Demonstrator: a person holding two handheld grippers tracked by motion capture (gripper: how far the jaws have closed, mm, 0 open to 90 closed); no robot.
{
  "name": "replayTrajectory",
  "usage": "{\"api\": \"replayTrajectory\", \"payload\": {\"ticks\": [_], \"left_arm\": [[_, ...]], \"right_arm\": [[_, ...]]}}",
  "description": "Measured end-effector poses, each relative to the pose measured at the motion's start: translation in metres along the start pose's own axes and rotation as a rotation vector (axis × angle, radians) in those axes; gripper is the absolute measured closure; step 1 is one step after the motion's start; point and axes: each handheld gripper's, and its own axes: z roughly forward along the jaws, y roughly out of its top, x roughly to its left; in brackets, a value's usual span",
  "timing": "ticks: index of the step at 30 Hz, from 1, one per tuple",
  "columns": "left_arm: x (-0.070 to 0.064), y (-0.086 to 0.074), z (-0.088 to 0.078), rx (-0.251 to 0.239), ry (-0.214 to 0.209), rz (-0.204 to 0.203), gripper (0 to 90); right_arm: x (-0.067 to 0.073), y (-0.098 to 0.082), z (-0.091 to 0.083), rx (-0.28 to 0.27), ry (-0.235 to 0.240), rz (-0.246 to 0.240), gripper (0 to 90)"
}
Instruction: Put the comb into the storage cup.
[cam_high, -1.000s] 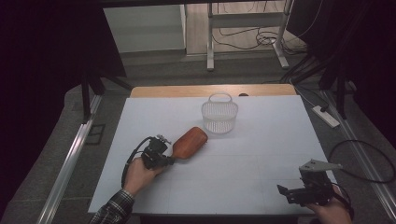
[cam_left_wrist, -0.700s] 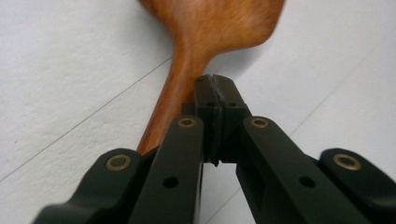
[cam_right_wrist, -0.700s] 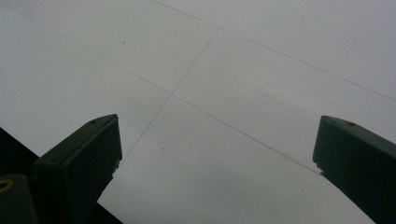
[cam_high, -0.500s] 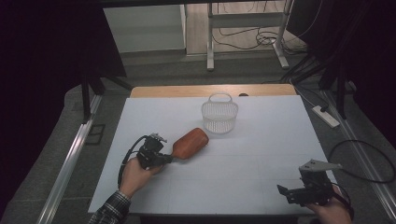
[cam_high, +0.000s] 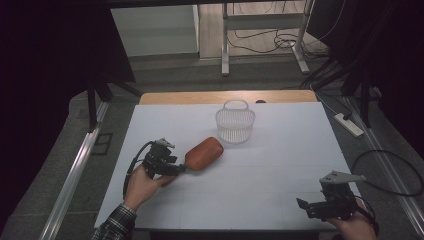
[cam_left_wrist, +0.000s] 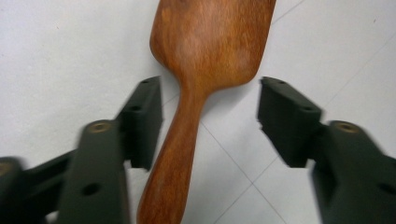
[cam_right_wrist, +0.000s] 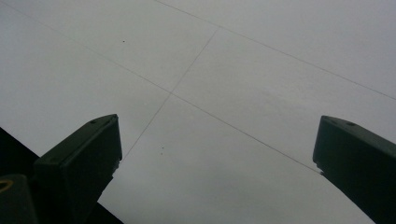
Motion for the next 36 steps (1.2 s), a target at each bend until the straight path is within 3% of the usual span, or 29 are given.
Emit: {"api": "replayTrajectory", "payload": {"ticks": [7, 12, 16, 23, 29, 36], "left_arm": [[0.009, 0.001, 0.0, -0.008, -0.022, -0.009, 18.0], [0.014, 0.002, 0.0, -0.037, 0.012, -0.009, 4.7], [0.017, 0.001, 0.005, -0.048, -0.016, 0.001, 2.1], [0.018, 0.001, 0.012, -0.047, -0.017, 0.019, 0.0], [0.016, -0.002, 0.021, -0.034, -0.004, 0.073, 0.0], [0.015, -0.004, 0.029, 0.006, -0.021, 0.065, 0.0]], "right_arm": [[0.0, 0.0, 0.0, 0.002, -0.001, 0.003, 1.1], [0.0, 0.0, 0.0, 0.002, -0.001, 0.003, 1.1], [0.0, 0.0, 0.0, 0.004, 0.0, 0.004, 1.1], [0.0, 0.0, 0.0, 0.006, 0.001, 0.003, 1.1], [0.0, 0.0, 0.0, 0.007, 0.003, 0.002, 1.1], [0.0, 0.0, 0.0, 0.009, 0.003, -0.001, 1.1]]}}
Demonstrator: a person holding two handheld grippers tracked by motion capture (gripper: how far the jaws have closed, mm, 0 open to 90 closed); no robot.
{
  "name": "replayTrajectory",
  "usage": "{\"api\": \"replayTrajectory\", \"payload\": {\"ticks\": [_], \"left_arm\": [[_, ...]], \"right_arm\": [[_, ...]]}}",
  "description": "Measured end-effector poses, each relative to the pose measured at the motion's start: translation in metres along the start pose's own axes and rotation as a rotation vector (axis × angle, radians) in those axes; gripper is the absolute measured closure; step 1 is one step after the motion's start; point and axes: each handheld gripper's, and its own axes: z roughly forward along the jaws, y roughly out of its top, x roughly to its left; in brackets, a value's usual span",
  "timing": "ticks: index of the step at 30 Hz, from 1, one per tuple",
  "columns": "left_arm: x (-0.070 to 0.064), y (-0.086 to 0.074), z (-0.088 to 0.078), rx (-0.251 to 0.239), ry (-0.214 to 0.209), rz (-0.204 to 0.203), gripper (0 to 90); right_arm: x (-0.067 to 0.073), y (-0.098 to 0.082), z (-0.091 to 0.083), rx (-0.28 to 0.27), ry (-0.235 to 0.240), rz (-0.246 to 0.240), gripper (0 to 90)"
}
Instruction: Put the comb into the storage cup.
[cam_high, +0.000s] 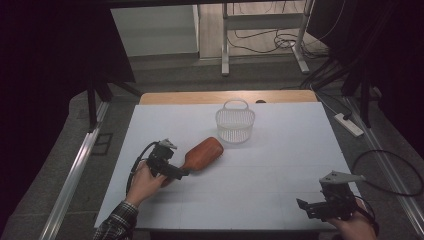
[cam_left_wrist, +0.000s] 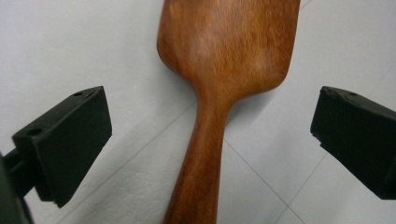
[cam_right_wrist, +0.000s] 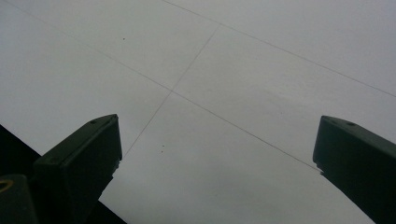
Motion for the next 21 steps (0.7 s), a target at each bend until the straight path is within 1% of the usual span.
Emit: {"api": "replayTrajectory", "payload": {"ticks": [2, 4, 7, 10, 13, 17, 20, 21], "left_arm": [[0.0, 0.0, 0.003, 0.025, 0.003, 0.001, 0.0], [0.001, -0.001, 0.005, 0.036, 0.011, -0.001, 0.0], [0.002, -0.002, 0.007, 0.042, 0.001, -0.019, 0.0], [0.004, -0.002, 0.009, 0.063, -0.001, -0.027, 0.0], [0.003, -0.002, 0.012, 0.097, 0.019, -0.018, 0.0], [0.002, 0.0, 0.012, 0.109, 0.015, -0.021, 0.0], [0.0, 0.001, 0.013, 0.126, 0.029, -0.012, 0.0], [-0.001, 0.001, 0.013, 0.131, 0.027, -0.009, 0.0]], "right_arm": [[0.0, 0.0, 0.0, 0.001, 0.0, -0.001, 1.1], [0.0, 0.0, 0.0, 0.002, 0.001, -0.002, 1.1], [0.001, 0.0, 0.0, 0.004, 0.0, -0.005, 1.2], [0.001, 0.0, 0.0, 0.006, 0.001, -0.008, 1.3], [0.001, 0.0, 0.001, 0.007, 0.002, -0.01, 1.5], [0.001, 0.0, 0.001, 0.007, 0.001, -0.011, 1.5], [0.001, 0.0, 0.001, 0.008, 0.002, -0.01, 1.5], [0.001, 0.0, 0.001, 0.007, 0.0, -0.01, 1.5]]}}
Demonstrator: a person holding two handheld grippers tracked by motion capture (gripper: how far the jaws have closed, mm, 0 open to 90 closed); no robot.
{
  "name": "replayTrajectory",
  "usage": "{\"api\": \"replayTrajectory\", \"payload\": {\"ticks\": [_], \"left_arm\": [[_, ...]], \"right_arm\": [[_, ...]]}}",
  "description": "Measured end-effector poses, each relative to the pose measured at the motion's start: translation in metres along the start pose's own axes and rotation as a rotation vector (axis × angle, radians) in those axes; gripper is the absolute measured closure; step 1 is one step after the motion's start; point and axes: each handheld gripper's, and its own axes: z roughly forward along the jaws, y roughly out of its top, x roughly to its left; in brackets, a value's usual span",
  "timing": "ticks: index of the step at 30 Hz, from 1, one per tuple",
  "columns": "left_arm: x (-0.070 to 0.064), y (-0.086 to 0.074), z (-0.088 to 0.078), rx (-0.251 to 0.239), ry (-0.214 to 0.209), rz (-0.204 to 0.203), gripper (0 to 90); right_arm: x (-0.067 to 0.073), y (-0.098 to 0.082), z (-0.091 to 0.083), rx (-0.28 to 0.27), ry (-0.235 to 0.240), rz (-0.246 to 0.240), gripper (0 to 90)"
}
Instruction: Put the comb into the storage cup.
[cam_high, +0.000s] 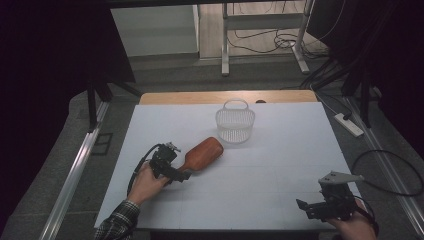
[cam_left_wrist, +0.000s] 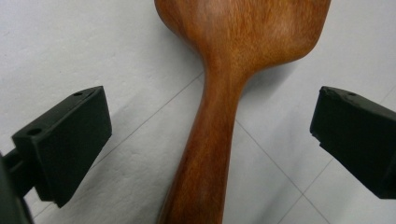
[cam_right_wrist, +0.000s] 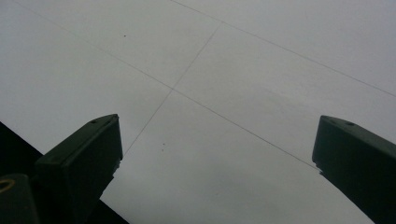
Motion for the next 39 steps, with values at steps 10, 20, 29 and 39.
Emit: {"api": "replayTrajectory", "payload": {"ticks": [10, 20, 29, 39], "left_arm": [[-0.0061, 0.0034, -0.0003, 0.003, 0.027, 0.064, 8.9], [-0.0055, 0.0031, 0.0014, 0.014, 0.028, 0.094, 45.5], [-0.0062, 0.0051, 0.005, 0.023, 0.02, 0.117, 62.7], [-0.0083, 0.0064, 0.0063, 0.035, 0.02, 0.14, 71.5]], "right_arm": [[0.0001, 0.0, 0.0002, 0.003, 0.0, -0.001, 1.6], [0.0004, -0.0001, 0.0002, 0.005, -0.001, -0.002, 1.6], [0.0004, -0.0001, 0.0003, 0.007, 0.001, -0.003, 1.6], [0.0005, 0.0, 0.0005, 0.01, 0.003, -0.004, 1.5]]}}
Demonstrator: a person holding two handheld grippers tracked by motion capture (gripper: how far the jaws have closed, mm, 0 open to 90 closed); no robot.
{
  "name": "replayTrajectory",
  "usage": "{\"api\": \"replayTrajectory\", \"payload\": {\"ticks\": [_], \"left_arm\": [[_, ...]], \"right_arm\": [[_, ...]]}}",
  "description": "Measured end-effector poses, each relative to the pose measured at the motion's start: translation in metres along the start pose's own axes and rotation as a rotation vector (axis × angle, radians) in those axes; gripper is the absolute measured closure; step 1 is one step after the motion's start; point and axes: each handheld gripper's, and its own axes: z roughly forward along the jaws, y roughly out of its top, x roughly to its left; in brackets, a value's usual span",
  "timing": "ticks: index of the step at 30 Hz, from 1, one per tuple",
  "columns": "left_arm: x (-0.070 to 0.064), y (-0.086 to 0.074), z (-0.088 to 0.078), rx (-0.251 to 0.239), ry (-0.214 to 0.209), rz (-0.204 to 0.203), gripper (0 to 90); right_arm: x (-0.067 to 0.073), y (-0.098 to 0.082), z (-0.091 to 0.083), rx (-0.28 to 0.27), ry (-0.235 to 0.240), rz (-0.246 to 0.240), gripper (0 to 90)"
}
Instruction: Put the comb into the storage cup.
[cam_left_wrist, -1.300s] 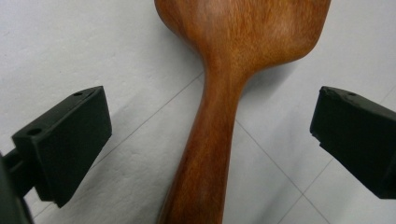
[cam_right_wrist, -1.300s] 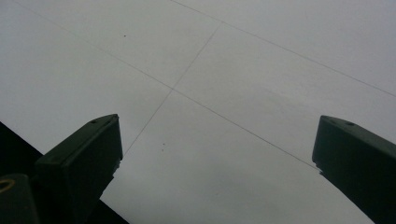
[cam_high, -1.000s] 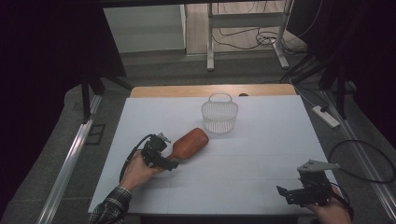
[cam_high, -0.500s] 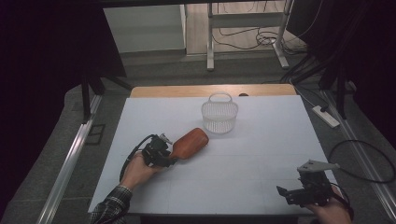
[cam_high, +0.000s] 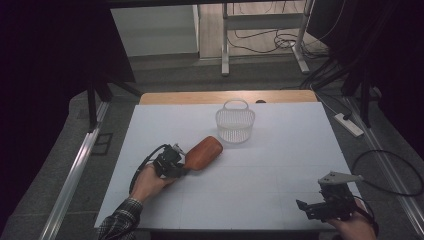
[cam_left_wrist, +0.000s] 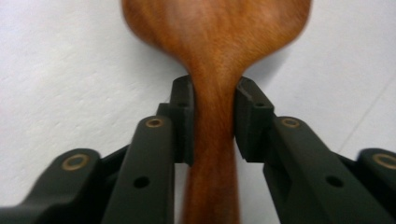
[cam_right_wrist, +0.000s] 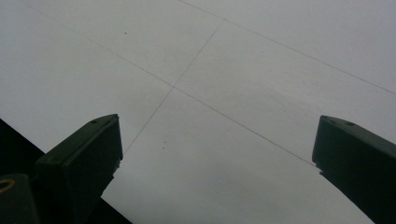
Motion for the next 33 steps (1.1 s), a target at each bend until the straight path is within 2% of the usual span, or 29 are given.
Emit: {"api": "replayTrajectory", "payload": {"ticks": [4, 12, 21, 24, 26, 33], "left_arm": [[-0.001, 0.001, -0.001, 0.002, 0.009, 0.012, 71.9], [0.002, 0.001, -0.003, -0.02, -0.016, -0.028, 72.1], [0.006, -0.002, -0.008, -0.046, -0.004, -0.077, 72.1], [0.008, -0.003, -0.012, -0.063, -0.003, -0.089, 72.0], [0.007, -0.004, -0.016, -0.092, -0.002, -0.097, 72.0], [0.003, -0.005, -0.024, -0.134, 0.013, -0.098, 71.9]], "right_arm": [[0.0, 0.0, 0.0, 0.0, 0.001, -0.001, 1.5], [0.0, 0.0, 0.0, -0.002, 0.002, -0.002, 1.6], [0.0, 0.0, 0.0, -0.002, 0.001, -0.002, 1.6], [0.0, 0.0, 0.0, -0.002, 0.002, -0.003, 1.6], [0.0, 0.0, 0.0, -0.002, 0.001, -0.004, 1.6], [0.0, 0.0, -0.001, -0.003, 0.0, -0.003, 1.6]]}}
